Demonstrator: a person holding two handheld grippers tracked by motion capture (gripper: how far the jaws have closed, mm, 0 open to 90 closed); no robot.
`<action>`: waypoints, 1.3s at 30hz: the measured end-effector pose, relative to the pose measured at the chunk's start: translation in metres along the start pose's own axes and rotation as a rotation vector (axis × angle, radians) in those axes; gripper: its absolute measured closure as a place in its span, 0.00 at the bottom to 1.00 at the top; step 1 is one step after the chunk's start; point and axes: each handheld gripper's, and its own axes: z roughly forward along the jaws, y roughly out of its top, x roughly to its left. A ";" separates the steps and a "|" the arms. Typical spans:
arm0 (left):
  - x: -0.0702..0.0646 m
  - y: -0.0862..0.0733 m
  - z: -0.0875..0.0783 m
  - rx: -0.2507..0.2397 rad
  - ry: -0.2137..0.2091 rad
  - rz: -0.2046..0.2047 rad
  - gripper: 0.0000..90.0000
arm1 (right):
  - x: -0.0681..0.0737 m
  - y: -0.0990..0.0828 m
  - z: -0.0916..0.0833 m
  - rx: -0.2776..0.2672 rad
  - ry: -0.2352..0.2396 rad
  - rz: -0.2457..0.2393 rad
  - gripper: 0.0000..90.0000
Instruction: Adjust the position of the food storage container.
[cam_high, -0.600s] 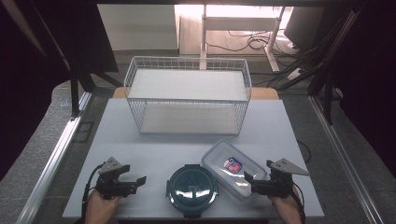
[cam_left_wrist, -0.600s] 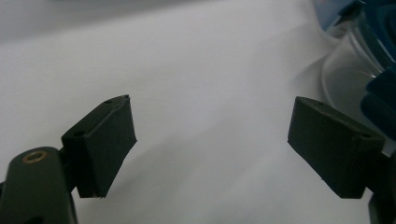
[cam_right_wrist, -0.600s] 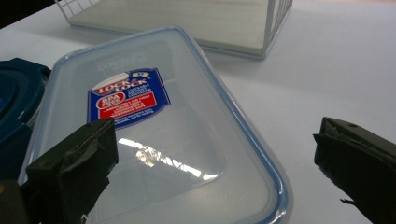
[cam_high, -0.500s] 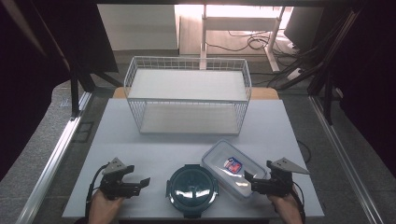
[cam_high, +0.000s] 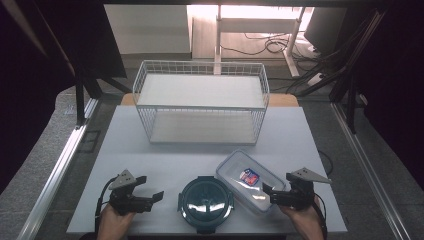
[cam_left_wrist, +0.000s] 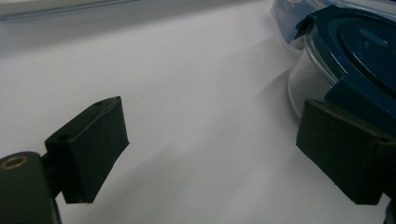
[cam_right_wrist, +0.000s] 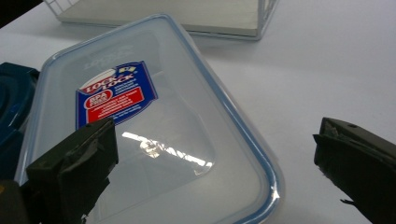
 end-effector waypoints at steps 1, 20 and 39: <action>0.000 0.000 0.000 0.003 -0.003 -0.002 0.10 | 0.000 0.000 0.000 -0.001 -0.005 -0.002 0.00; -0.114 0.039 0.007 -0.003 -0.284 0.222 0.61 | -0.002 0.001 -0.006 -0.061 -0.068 -0.026 0.10; -0.186 0.029 0.064 0.168 -0.318 0.321 1.00 | 0.001 -0.001 -0.007 -0.072 -0.074 -0.092 0.13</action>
